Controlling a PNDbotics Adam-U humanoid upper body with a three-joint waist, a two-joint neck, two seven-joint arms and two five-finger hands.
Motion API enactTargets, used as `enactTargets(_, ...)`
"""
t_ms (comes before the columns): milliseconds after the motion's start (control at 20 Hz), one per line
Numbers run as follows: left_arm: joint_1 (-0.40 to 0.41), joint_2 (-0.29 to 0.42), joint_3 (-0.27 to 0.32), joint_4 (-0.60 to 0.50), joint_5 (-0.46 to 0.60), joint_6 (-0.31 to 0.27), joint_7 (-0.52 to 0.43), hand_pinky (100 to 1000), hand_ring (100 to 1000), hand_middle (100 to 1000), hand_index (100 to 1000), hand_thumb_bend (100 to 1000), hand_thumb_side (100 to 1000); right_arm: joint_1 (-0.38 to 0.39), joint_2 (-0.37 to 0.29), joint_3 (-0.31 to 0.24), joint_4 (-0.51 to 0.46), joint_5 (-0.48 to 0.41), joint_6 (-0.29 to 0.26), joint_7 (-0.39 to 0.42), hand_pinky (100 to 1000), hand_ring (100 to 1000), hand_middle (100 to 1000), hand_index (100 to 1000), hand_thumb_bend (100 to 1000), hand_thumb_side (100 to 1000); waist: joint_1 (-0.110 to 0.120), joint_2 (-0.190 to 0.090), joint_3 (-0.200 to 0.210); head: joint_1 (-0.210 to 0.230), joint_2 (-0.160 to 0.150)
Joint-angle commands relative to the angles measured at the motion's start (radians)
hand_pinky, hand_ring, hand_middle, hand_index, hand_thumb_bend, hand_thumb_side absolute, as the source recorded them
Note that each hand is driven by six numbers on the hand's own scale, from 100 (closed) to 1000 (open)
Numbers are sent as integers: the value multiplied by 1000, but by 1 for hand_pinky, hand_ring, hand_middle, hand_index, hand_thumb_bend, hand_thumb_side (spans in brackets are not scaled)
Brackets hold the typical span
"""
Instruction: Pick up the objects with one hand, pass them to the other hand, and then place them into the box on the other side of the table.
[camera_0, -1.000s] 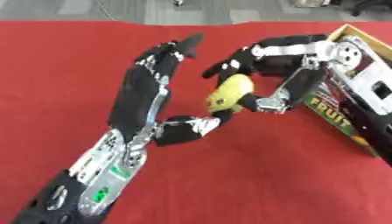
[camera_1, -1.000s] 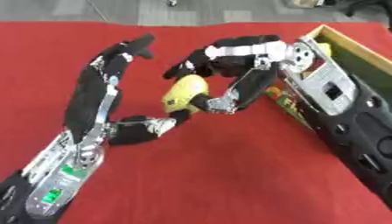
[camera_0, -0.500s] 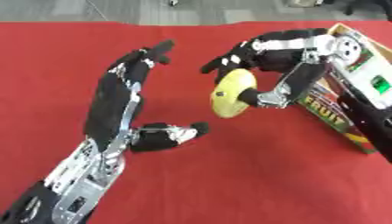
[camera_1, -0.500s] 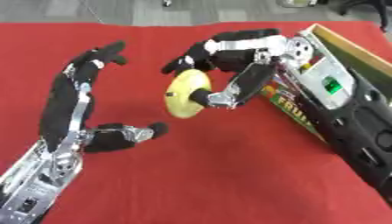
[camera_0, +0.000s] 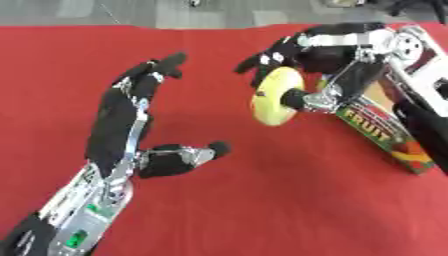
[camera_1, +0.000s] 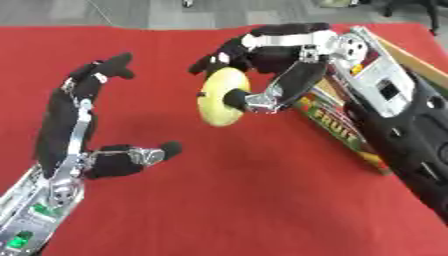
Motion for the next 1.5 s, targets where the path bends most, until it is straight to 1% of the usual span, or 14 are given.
enactTargets(50,2,39,18,-27,10,4,5,695,670,597,875,848,398,0,-68,-42,-28,-39,-7,-31,887,1000,630,582,100,237,1,-31,-6,-1,5)
enactTargets(200,17,64,24,-38,13,9,4,696,671,598,873,846,403,21,-109,-72,-42,-79,-8,-68,887,1000,629,581,100,242,2,-35,-10,0,8)
enactTargets(250,22,74,27,-41,14,12,3,698,673,600,869,849,407,30,-127,-84,-45,-91,-9,-81,887,1000,628,579,100,304,3,-38,-13,1,10)
enactTargets(300,29,87,33,-47,13,16,3,698,673,600,867,853,407,46,-155,-105,-49,-108,-15,-102,887,1000,626,578,100,251,3,-40,-16,0,12)
enactTargets(500,45,127,56,-87,24,34,-2,700,673,600,862,860,405,115,-249,-170,-64,-166,-36,-177,887,997,625,576,100,258,3,-43,-18,-8,14)
enactTargets(650,58,154,78,-130,33,54,-9,700,671,598,858,857,407,176,-313,-218,-70,-198,-59,-226,888,996,626,576,100,259,3,-40,-18,-23,12)
enactTargets(800,72,177,100,-166,44,74,-13,700,668,595,853,845,418,240,-366,-260,-63,-218,-85,-262,888,997,627,577,100,258,3,-36,-19,-43,4)
enactTargets(1050,96,205,137,-215,55,99,-14,701,667,594,849,835,421,322,-425,-320,-35,-239,-130,-309,886,993,626,573,100,255,2,-33,-21,-70,-8)
enactTargets(1200,112,219,159,-240,59,112,-9,702,668,595,848,829,419,360,-451,-343,-9,-234,-165,-337,885,992,627,573,100,253,2,-31,-21,-82,-13)
enactTargets(1500,138,237,197,-281,64,132,3,702,668,594,845,814,412,405,-473,-373,96,-198,-230,-396,882,987,631,572,100,246,4,-26,-16,-94,-23)
